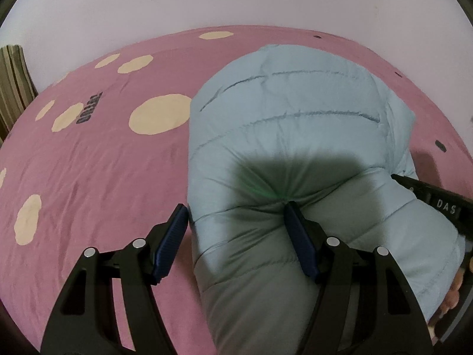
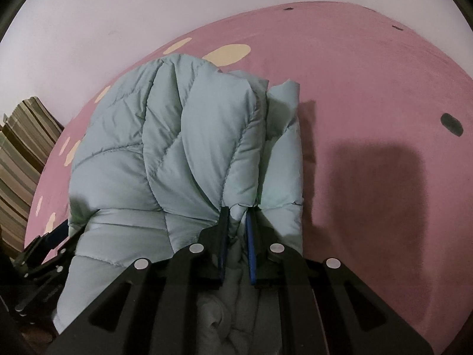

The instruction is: Fold large clothes

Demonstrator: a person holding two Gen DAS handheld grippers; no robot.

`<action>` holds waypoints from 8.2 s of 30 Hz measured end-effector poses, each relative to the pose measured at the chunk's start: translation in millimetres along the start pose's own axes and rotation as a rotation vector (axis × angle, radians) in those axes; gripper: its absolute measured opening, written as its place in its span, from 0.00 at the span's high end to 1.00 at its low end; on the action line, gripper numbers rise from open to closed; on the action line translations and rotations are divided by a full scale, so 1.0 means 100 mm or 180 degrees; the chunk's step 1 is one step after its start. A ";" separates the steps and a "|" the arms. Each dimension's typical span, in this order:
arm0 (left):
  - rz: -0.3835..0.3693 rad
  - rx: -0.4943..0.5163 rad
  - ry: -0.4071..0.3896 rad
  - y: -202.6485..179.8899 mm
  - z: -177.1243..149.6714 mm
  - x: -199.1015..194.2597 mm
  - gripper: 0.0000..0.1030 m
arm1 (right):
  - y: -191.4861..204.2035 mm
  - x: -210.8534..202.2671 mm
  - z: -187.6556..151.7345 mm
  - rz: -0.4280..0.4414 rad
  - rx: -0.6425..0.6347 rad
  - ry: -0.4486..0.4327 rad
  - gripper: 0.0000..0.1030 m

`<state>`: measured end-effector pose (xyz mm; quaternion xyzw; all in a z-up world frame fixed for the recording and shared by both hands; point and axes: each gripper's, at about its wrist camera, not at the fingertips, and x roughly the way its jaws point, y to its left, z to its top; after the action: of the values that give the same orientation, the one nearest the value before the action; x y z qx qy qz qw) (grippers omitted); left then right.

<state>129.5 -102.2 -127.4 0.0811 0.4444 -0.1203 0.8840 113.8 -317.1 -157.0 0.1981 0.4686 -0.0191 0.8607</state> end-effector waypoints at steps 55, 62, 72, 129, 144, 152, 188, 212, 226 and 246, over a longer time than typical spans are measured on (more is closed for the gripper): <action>0.0108 -0.0383 0.0075 0.01 0.36 0.73 0.24 | 0.45 0.45 0.28 -0.0892 -0.0356 -0.0402 0.87; 0.0121 -0.0378 0.0072 0.00 0.37 0.73 0.23 | 0.46 0.46 0.28 -0.0924 -0.0377 -0.0409 0.87; 0.0151 -0.0357 0.0044 -0.01 0.35 0.69 0.23 | 0.48 0.46 0.25 -0.0972 -0.0415 -0.0436 0.87; -0.1436 -0.2353 0.0219 0.78 -0.36 0.21 0.12 | -0.32 -0.16 -0.25 0.0592 0.1140 -0.0449 0.26; -0.1568 -0.2159 0.0258 0.66 -0.39 0.34 0.44 | -0.26 0.01 -0.25 0.0828 0.1047 -0.0319 0.52; -0.1436 -0.2000 0.0125 0.60 -0.39 0.19 0.61 | -0.23 -0.01 -0.24 0.0943 0.1013 -0.0379 0.69; -0.0879 -0.2037 -0.0271 1.72 0.26 0.22 0.68 | 1.05 0.66 0.62 0.1134 0.0278 -0.0508 0.76; -0.0853 -0.2020 -0.0148 1.78 0.04 0.51 0.62 | 0.99 1.00 0.63 0.1129 0.0431 -0.0259 0.71; -0.0784 -0.1944 -0.0117 1.80 0.07 0.50 0.52 | 0.86 1.04 0.65 0.1159 0.0549 -0.0179 0.59; -0.0549 -0.1839 -0.0048 1.81 0.07 0.38 0.23 | 0.74 0.85 0.59 0.0989 0.0622 -0.0226 0.43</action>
<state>208.6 64.1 -146.9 -0.2128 0.4589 -0.0641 0.8602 225.1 -257.2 -173.7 0.3500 0.3975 0.0616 0.8460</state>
